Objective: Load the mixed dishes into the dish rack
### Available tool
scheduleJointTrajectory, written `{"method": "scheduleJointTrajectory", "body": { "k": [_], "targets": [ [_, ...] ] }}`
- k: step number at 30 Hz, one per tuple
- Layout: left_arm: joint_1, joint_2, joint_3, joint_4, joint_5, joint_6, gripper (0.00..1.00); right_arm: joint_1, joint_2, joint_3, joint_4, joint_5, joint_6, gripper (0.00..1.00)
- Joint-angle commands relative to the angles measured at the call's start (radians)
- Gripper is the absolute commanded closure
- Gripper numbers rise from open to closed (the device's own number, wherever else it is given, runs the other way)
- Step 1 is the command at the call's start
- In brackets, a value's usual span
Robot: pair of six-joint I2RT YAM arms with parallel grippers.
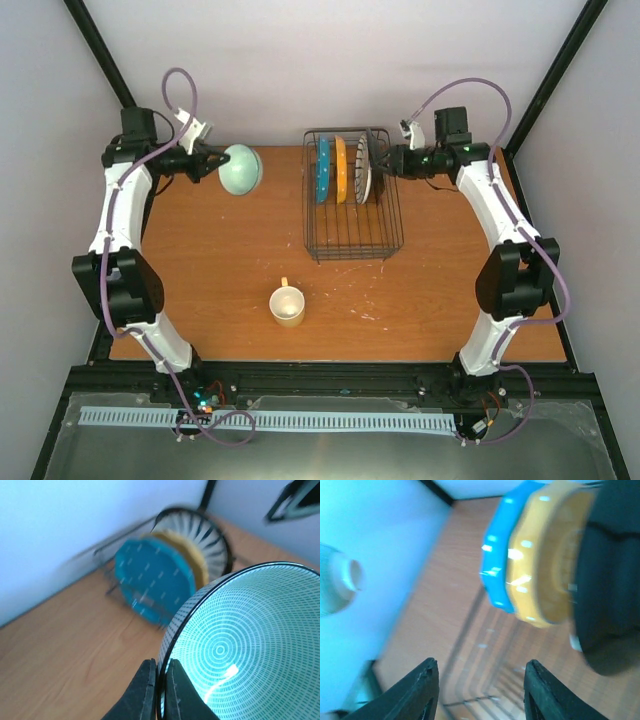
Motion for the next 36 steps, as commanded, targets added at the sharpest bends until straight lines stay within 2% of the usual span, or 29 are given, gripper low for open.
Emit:
{"method": "scheduleJointTrajectory", "body": {
  "k": [1,4,6,7,10,16,20,22,24,26,28,36],
  "targets": [
    [-0.029,0.02,0.019,0.274,0.393,-0.253,0.99,-0.021,0.054,-0.005,0.268,-0.551,0.245,0.52],
    [-0.067,0.016,-0.037,0.557,0.496,-0.462,0.99,-0.017,0.064,-0.049,0.487,-0.668,0.427,0.49],
    [-0.101,0.026,-0.074,0.843,0.547,-0.647,0.99,-0.011,0.075,-0.058,0.579,-0.71,0.521,0.46],
    [-0.122,0.035,-0.081,0.927,0.565,-0.716,0.99,-0.005,0.085,-0.062,0.626,-0.725,0.566,0.43],
    [-0.164,0.092,-0.02,1.023,0.581,-0.805,0.99,0.022,0.103,-0.064,0.742,-0.758,0.688,0.36],
    [-0.211,0.177,-0.006,1.473,0.608,-1.154,0.99,0.091,0.123,-0.103,0.955,-0.784,0.91,0.28],
    [-0.225,0.244,-0.029,1.911,0.588,-1.515,0.99,0.102,0.147,-0.163,1.343,-0.774,1.197,0.26],
    [-0.226,0.281,-0.017,2.093,0.561,-1.657,0.99,0.103,0.182,-0.188,1.649,-0.754,1.451,0.25],
    [-0.229,0.313,0.002,2.22,0.531,-1.768,0.99,0.101,0.253,-0.174,2.029,-0.7,1.776,0.25],
    [-0.239,0.339,0.03,2.291,0.525,-1.824,0.99,0.104,0.32,-0.142,2.26,-0.64,1.984,0.25],
    [-0.254,0.351,0.048,2.303,0.528,-1.838,0.99,0.106,0.373,-0.099,2.363,-0.61,2.095,0.25],
    [-0.334,0.376,0.073,2.305,0.522,-1.848,0.99,0.129,0.389,-0.06,2.335,-0.606,2.084,0.25]
  ]
}}
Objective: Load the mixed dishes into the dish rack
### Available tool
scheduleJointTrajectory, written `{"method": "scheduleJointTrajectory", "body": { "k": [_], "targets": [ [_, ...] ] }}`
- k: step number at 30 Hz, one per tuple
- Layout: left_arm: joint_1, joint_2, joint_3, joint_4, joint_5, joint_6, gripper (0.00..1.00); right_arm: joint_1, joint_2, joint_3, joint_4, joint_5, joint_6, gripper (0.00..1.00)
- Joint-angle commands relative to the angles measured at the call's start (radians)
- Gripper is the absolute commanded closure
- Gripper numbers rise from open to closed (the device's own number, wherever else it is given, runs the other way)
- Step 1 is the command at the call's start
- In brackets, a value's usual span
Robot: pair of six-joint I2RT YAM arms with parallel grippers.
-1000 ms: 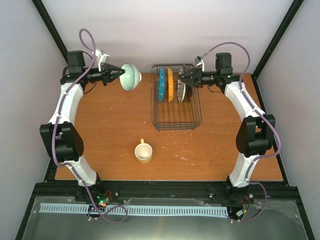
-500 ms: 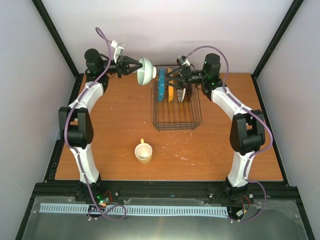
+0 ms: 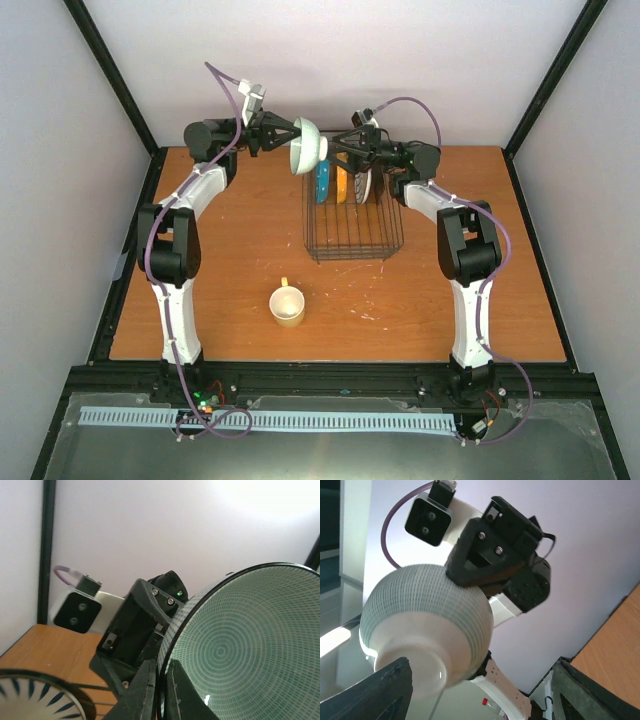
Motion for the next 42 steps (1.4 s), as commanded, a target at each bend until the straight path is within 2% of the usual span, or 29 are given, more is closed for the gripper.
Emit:
{"method": "scheduleJointTrajectory", "body": {
  "k": [1,6,14,30,42],
  "targets": [
    [-0.048,0.005,0.067,0.088,-0.028,-0.048,0.99,0.018,-0.015,0.051,0.158,0.033,0.207,0.25],
    [-0.05,0.017,0.097,0.036,-0.007,-0.007,0.99,0.019,-0.024,0.039,0.234,0.053,0.269,0.25],
    [-0.046,0.05,0.188,-0.066,0.041,0.064,0.99,0.012,-0.069,-0.021,0.235,0.037,0.258,0.25],
    [0.022,0.013,0.2,-0.282,0.098,0.253,0.99,-0.016,-0.107,0.005,0.235,0.063,0.278,0.25],
    [0.012,0.075,0.284,-0.235,0.077,0.196,0.99,0.012,-0.084,0.036,0.235,0.058,0.288,0.24]
  ]
}}
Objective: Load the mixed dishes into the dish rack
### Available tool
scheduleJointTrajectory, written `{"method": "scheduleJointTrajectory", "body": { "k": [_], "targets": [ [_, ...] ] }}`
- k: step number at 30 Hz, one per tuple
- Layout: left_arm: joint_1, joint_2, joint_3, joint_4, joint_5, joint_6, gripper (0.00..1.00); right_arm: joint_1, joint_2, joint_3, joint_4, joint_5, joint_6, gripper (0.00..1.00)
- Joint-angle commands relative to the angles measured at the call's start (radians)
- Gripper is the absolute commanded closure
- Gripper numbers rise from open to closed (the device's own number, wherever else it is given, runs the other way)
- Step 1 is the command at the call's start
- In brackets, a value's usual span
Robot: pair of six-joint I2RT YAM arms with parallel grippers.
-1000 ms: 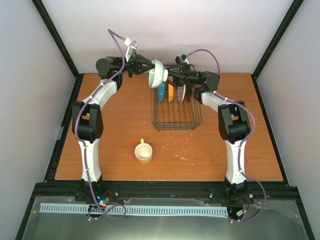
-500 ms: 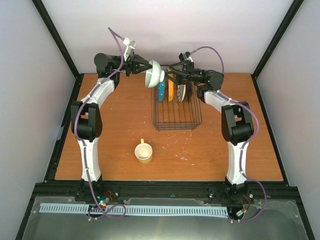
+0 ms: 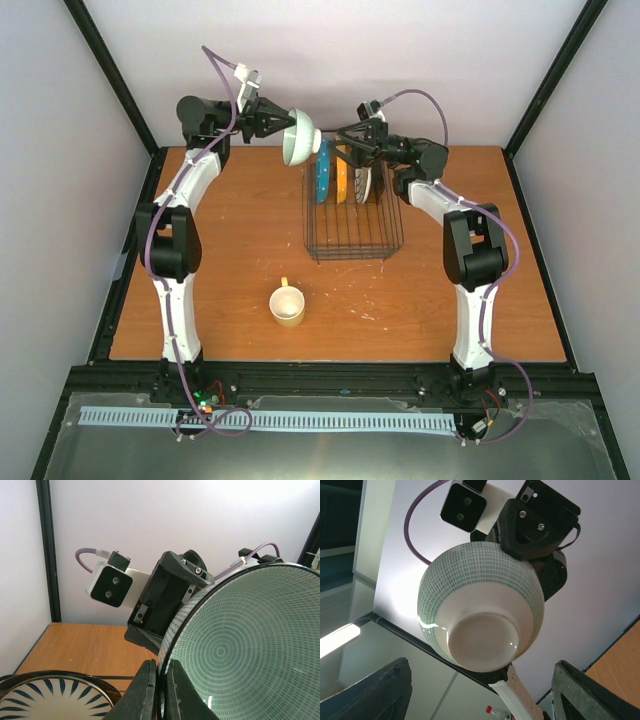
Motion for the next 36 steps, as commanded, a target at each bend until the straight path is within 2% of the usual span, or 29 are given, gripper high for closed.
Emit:
{"method": "scheduleJointTrajectory", "body": {
  "k": [1,18,36],
  "targets": [
    [-0.009,0.014,0.049,0.03,-0.034,-0.017,0.99,0.016,-0.013,0.047,0.18,0.008,0.245,0.24],
    [-0.048,0.07,0.114,0.051,-0.065,-0.044,0.99,0.044,-0.001,0.055,0.181,0.008,0.245,0.24],
    [-0.05,0.089,0.183,0.033,-0.064,-0.048,0.99,0.05,0.028,0.052,0.181,0.008,0.243,0.29]
  ]
}}
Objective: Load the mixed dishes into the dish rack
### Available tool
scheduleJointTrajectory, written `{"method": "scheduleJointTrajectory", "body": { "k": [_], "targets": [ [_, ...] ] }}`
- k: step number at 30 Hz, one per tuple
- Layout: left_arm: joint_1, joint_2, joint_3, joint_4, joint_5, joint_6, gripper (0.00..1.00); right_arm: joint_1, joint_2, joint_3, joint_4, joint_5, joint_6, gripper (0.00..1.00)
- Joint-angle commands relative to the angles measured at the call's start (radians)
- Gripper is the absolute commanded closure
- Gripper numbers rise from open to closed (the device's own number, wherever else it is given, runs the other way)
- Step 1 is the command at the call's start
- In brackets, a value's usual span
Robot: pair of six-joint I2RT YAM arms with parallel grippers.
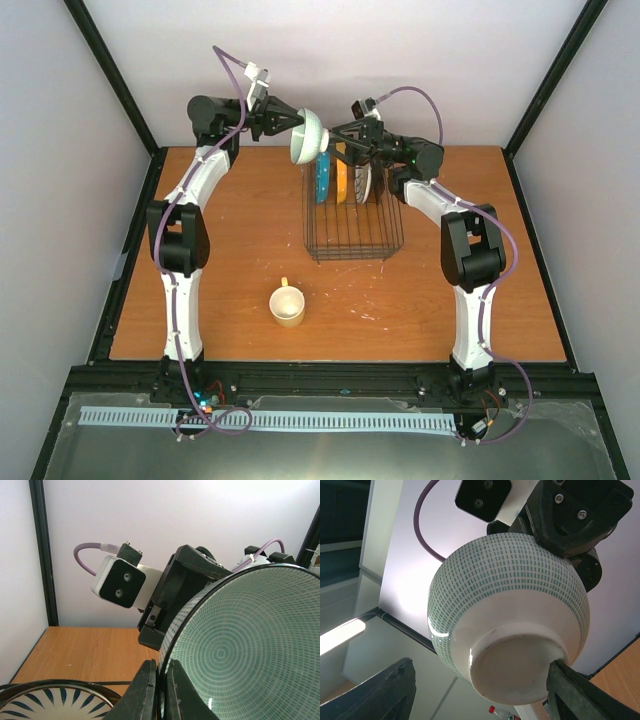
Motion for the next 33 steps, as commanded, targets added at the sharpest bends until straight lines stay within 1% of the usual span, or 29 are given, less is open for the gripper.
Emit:
{"method": "scheduleJointTrajectory", "body": {
  "k": [1,6,13,23,30,33],
  "targets": [
    [-0.013,-0.002,0.06,0.015,-0.056,-0.018,0.99,0.017,0.03,0.021,0.179,-0.016,0.242,0.28],
    [-0.013,-0.005,0.059,0.016,-0.056,-0.019,0.99,0.016,0.044,0.011,0.177,-0.026,0.238,0.26],
    [-0.013,-0.015,0.056,0.012,-0.054,-0.016,0.99,0.017,0.06,-0.02,0.151,-0.049,0.2,0.27],
    [-0.013,-0.019,0.037,0.013,-0.059,-0.013,0.99,0.019,0.072,0.037,0.156,-0.011,0.213,0.27],
    [-0.018,-0.012,0.031,0.015,-0.065,-0.01,0.99,0.03,0.068,0.043,0.171,-0.001,0.228,0.27],
    [-0.02,-0.01,0.031,0.013,-0.065,-0.009,0.99,0.031,0.063,0.042,0.179,0.002,0.231,0.29]
  ]
}}
